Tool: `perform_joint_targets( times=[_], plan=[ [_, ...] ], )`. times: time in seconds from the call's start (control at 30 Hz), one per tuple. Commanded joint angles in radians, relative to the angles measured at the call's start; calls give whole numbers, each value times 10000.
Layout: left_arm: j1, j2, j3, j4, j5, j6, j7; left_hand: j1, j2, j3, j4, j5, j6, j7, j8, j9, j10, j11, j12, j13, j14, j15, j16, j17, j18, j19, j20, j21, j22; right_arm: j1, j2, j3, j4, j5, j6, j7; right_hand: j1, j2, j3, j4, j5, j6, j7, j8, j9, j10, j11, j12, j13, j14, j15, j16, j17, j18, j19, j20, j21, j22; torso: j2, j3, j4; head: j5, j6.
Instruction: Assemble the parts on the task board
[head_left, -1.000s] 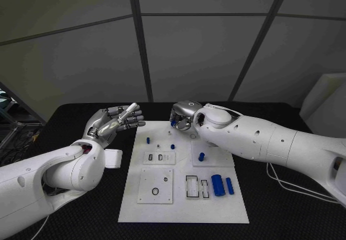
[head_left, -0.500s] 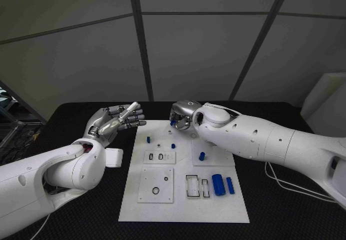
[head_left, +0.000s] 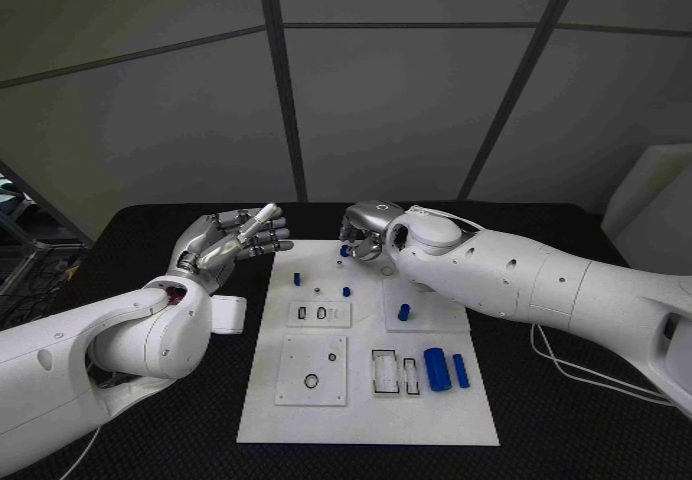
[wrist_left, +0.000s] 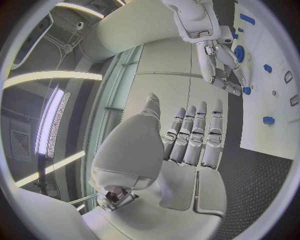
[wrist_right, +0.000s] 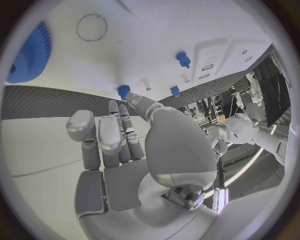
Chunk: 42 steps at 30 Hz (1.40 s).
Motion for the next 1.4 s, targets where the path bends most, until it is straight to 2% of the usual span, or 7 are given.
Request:
perform_joint_targets(
  times=[0.03,0.3,0.57,0.7,0.83,1.3,1.4],
  plan=[
    [19,-2,12,9,-78,75,22,-6,76,-55,3,7,-84,207,-33,-16,-31,18,-60,-11,-43,7,-53,-11,488,7,37,-44,-9,24,-12,4,42,41,64,-2,-17,-109,-36,54,53,-83,-23,-21,-17,-87,1,-45,7,113,60,-52,-20,-128,-40,49,-50,-27,5,-2,-6,-2,6],
    [21,-6,12,-8,-78,82,23,-6,76,-55,3,7,-84,207,-33,-16,-31,18,-60,-11,-43,7,-53,-11,488,7,37,-44,-9,23,-264,5,348,56,-210,-41,-4,-95,-39,65,81,-70,-21,-2,-12,-102,3,-34,13,107,63,-55,-34,-126,-43,53,-53,-31,10,-1,-7,-25,35],
    [21,-31,11,-15,-78,168,52,1,76,-62,-6,7,-92,212,-47,-15,-37,24,-73,-10,-40,11,-65,-13,488,11,40,-52,-15,45,-1681,43,1762,875,-483,-354,-17,-126,-104,177,135,62,25,39,19,330,-34,116,90,162,42,146,206,-168,118,54,68,213,27,23,-69,-80,92],
    [20,-29,11,-28,-78,193,63,25,71,-67,-31,6,-83,200,-54,-10,-26,20,-79,-5,-25,10,-74,-13,489,20,41,-60,-22,64,-2345,191,2300,1429,-293,-555,-232,-361,-425,434,-709,-144,213,6,-14,528,56,121,92,170,115,236,253,-187,170,104,96,273,33,35,-91,-148,136],
    [18,-6,11,-49,-78,203,69,31,69,-69,-38,7,-83,200,-57,-10,-25,20,-82,-4,-23,10,-77,-13,489,21,41,-62,-24,76,-2945,267,2679,1811,-12,-708,-240,-546,-915,667,-749,-368,243,14,-23,643,80,123,113,166,144,339,327,-197,234,151,123,351,31,45,-104,-179,135],
    [15,78,10,-127,-78,285,34,62,71,-68,-65,7,-79,198,-66,-7,-22,18,-91,-2,-14,9,-87,-14,490,29,42,-70,-30,90,-3478,309,2675,1887,796,-1054,291,-616,-1978,1318,-732,-530,-74,13,-16,2378,-372,1093,818,223,-210,666,681,-279,549,-155,330,798,37,20,-58,-329,153],
    [14,72,10,-131,-78,306,35,79,77,-64,-79,7,-76,198,-70,-6,-19,17,-94,0,-6,8,-90,-14,491,34,42,-73,-33,90,-3443,309,2592,1940,960,-1067,476,-621,-2197,1434,-679,-600,-115,5,-20,2548,-429,1332,1030,218,-261,669,668,-281,554,-207,324,800,49,36,-71,-302,164]
  ],
)
